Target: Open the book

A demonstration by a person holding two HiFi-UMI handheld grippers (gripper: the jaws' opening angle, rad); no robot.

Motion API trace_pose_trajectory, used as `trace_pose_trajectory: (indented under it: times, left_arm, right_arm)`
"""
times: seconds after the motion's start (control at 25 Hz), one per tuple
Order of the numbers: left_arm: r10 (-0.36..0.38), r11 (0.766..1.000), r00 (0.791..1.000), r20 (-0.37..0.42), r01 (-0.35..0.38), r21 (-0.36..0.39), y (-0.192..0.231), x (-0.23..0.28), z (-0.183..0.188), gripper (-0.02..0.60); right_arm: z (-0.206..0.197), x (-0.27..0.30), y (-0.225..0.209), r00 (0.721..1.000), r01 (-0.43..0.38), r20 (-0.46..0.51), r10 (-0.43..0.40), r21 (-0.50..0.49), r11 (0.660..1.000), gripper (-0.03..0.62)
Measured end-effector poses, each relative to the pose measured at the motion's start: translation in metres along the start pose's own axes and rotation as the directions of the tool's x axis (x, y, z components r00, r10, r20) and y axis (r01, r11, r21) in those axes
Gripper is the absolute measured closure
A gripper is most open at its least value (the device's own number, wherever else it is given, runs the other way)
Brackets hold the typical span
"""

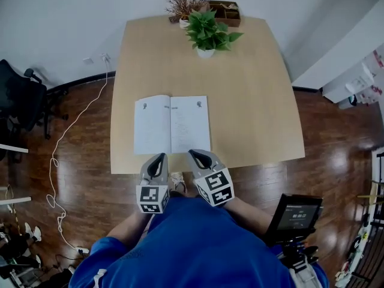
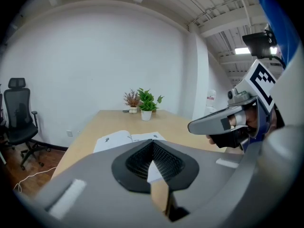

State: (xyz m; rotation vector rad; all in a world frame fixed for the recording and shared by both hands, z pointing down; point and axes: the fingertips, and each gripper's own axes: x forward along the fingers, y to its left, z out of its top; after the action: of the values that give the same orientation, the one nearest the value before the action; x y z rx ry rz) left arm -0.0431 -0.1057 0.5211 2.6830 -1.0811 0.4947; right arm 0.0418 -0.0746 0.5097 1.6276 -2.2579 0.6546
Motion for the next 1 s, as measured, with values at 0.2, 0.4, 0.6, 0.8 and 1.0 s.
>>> trace_pose_trajectory:
  times: [0.2, 0.4, 0.6, 0.8, 1.0]
  left_arm:
    - [0.041, 0.999, 0.999, 0.019, -0.04, -0.008, -0.045, -0.03, -0.007, 0.574]
    - [0.085, 0.996, 0.995, 0.047, -0.085, -0.019, -0.085, -0.069, -0.005, 0.575]
    - [0.084, 0.996, 0.994, 0.07, -0.084, -0.003, -0.106, -0.091, -0.004, 0.574]
    - [0.064, 0.998, 0.994, 0.085, -0.065, 0.01, -0.117, -0.093, 0.0, 0.575]
    - [0.045, 0.998, 0.995, 0.093, -0.049, 0.043, -0.121, -0.089, 0.004, 0.575]
  right_arm:
    - [-0.019, -0.056, -0.001, 0.998, 0.002, 0.058, -0.001, -0.018, 1.0, 0.591]
    - [-0.033, -0.11, 0.003, 0.995, -0.004, 0.097, 0.007, -0.034, 0.999, 0.591]
    - [-0.045, -0.139, 0.004, 0.993, 0.01, 0.12, -0.006, -0.03, 1.0, 0.591]
    - [-0.047, -0.151, 0.002, 0.989, 0.029, 0.143, -0.025, -0.025, 0.999, 0.591]
    - [-0.043, -0.154, 0.002, 0.986, 0.047, 0.16, -0.041, -0.032, 0.998, 0.591]
